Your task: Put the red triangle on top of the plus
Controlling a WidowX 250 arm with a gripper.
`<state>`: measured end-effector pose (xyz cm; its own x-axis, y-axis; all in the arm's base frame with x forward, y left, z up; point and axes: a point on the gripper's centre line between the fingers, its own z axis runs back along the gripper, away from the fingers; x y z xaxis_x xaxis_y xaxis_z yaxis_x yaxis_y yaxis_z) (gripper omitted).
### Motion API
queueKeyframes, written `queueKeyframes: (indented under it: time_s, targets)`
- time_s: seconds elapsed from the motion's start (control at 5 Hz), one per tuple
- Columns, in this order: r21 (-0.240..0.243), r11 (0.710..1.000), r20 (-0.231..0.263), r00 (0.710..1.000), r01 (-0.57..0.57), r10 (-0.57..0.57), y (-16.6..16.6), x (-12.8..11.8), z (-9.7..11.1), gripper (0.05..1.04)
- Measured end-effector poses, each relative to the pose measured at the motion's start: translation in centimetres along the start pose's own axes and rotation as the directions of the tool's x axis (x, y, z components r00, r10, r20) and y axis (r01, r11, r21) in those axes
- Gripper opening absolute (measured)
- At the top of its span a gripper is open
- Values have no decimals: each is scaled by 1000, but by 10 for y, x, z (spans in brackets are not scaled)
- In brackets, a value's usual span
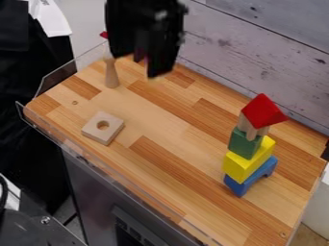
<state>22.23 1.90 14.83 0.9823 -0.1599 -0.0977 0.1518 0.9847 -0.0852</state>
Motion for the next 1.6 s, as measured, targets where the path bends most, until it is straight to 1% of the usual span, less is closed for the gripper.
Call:
queueKeyframes:
  time_s: [0.2,0.4,0.6,0.8,1.0,1.6]
  targets:
    - [4,1000,9,1000,20,-20,-4,1,-12,1000]
    - [-19,998,12,998,65,-64,-22,4,-13,1000]
    - [-56,996,7,998,66,-66,-33,3,-12,1000]
    - [-9,1000,35,999,5,-5,-40,9,-15,1000]
    - [0,1000,32,999,0,0,-41,9,-16,1000]
    - [0,1000,34,999,2,-2,-41,9,-15,1000]
